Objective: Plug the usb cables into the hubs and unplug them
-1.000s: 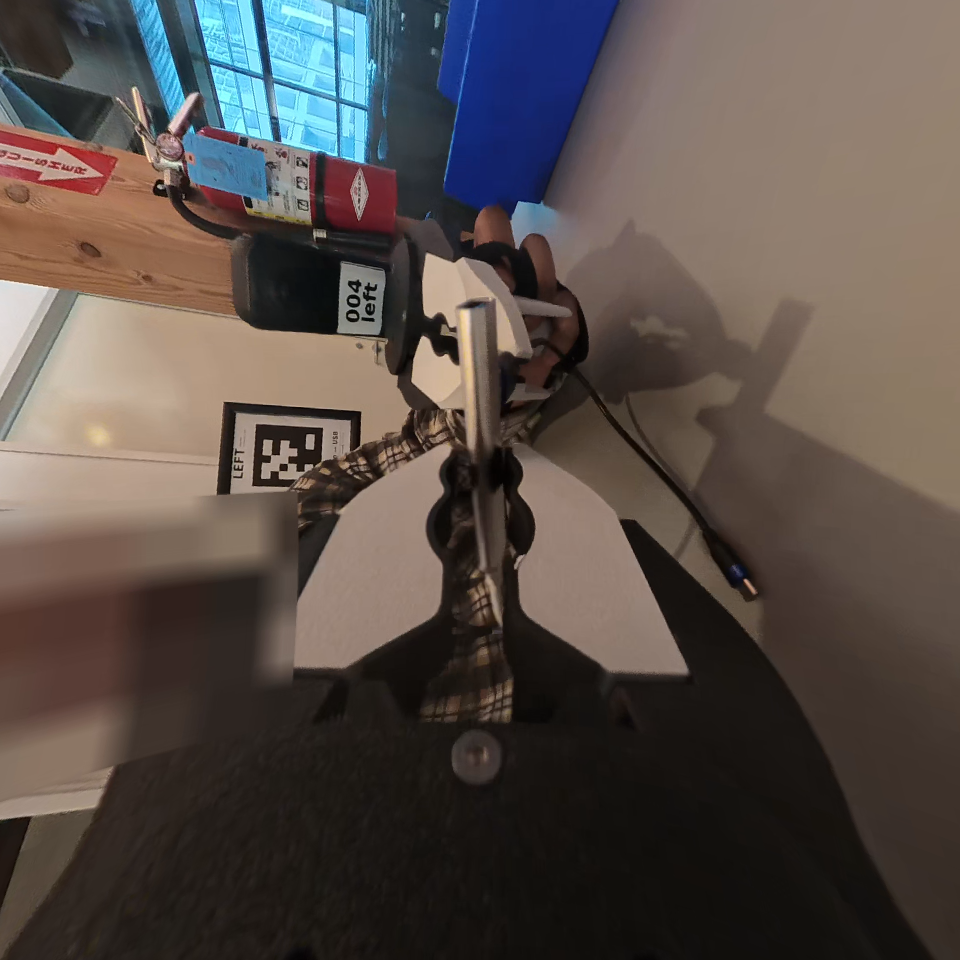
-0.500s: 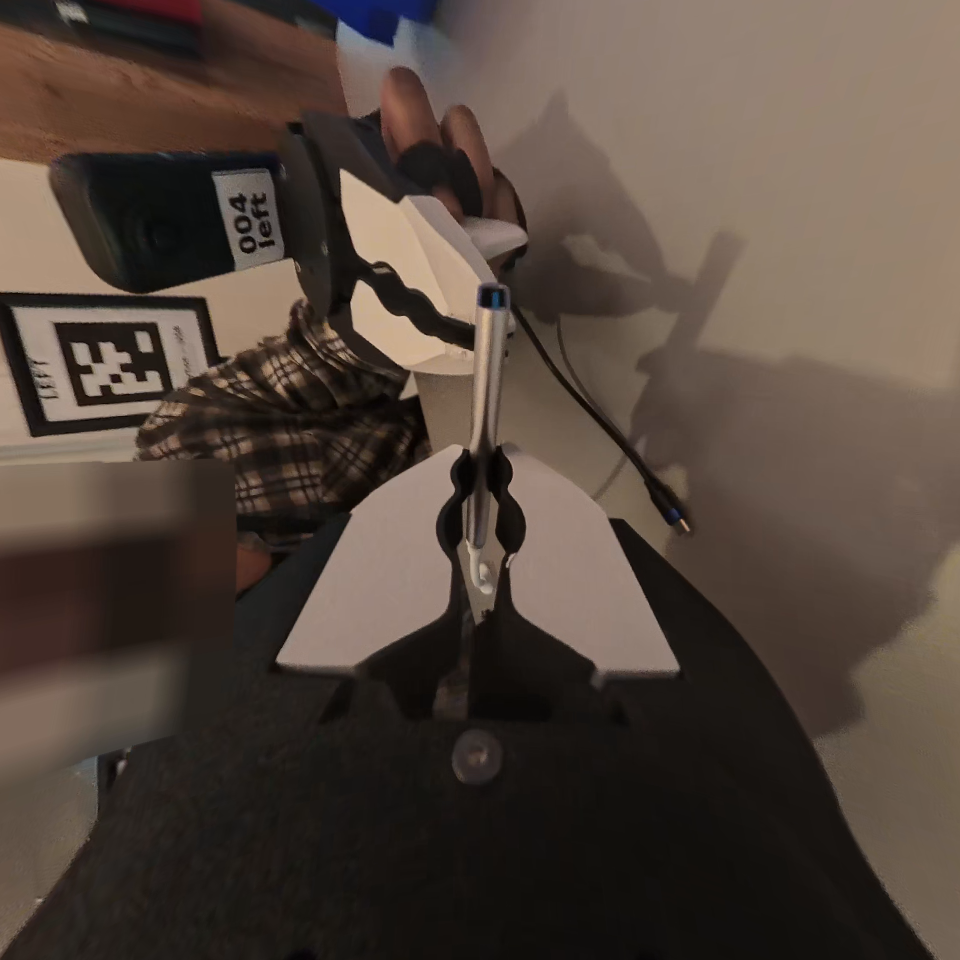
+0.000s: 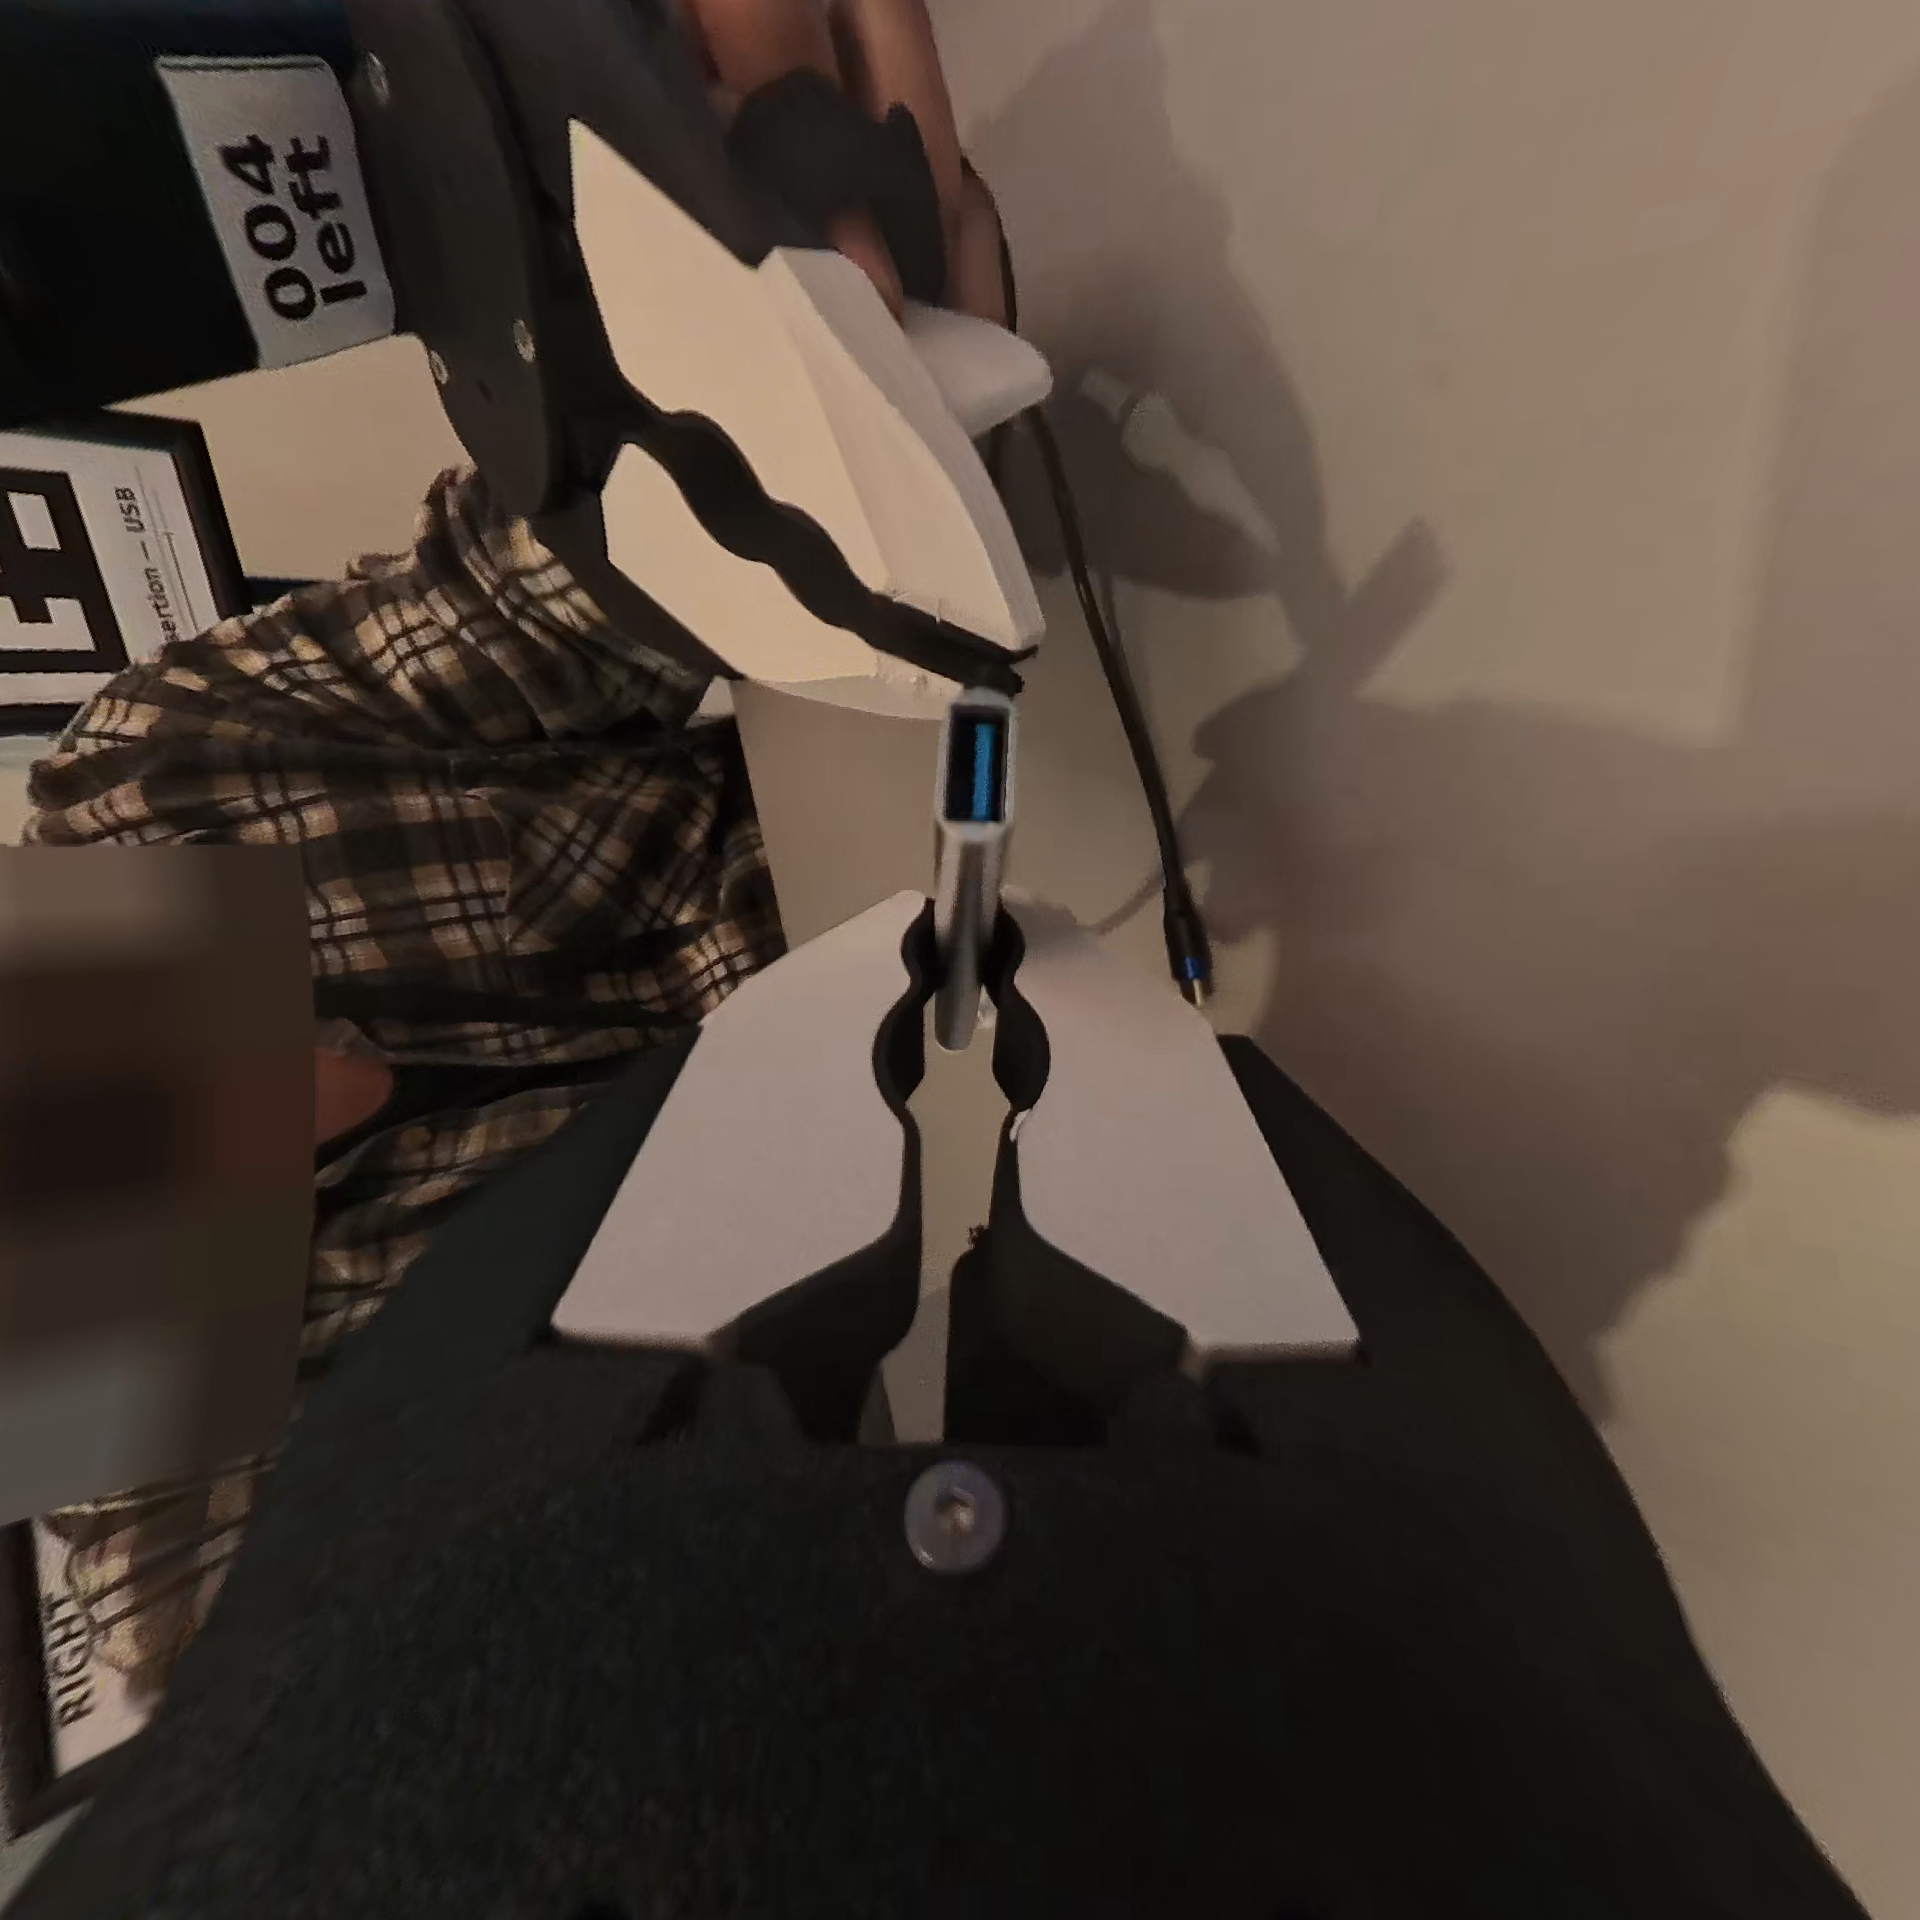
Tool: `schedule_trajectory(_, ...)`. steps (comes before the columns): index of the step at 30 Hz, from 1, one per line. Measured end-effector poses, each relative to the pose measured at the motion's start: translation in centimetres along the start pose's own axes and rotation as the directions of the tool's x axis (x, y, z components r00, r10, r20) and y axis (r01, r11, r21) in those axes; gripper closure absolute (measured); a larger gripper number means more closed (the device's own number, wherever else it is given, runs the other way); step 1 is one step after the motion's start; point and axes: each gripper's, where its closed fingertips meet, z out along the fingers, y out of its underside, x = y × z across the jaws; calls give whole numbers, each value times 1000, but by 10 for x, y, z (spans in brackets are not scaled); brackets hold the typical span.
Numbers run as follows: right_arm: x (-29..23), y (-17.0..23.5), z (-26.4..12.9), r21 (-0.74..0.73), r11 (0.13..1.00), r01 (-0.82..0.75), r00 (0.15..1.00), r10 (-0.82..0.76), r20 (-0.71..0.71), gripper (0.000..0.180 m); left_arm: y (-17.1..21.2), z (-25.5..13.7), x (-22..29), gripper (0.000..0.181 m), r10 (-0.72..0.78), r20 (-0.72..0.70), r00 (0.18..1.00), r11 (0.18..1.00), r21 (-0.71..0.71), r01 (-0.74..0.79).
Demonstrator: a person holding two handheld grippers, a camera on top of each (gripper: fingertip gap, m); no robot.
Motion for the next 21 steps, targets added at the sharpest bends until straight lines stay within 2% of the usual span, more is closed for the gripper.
schedule_trajectory(4,-4,-14,-6,149,989,9,998,-18,58,169,0,-1,-5,177,-73,27,997,997,16,73)
schedule_trajectory(7,-6,-21,-9,269,963,11,993,-41,107,158,0,-2,-12,177,-116,64,991,993,28,115)
schedule_trajectory(11,-7,-31,-19,499,867,-9,982,-87,169,149,0,-7,-21,177,-198,81,977,979,56,194)
schedule_trajectory(13,-3,-33,-27,621,784,2,982,-117,145,150,-1,-9,-24,177,-244,72,967,968,75,239)
schedule_trajectory(16,4,-28,-25,713,701,17,985,-133,107,152,1,-9,-26,177,-268,74,960,962,74,263)
schedule_trajectory(21,13,-26,-16,778,628,9,991,-111,78,172,7,-5,-22,177,-237,70,969,972,21,236)
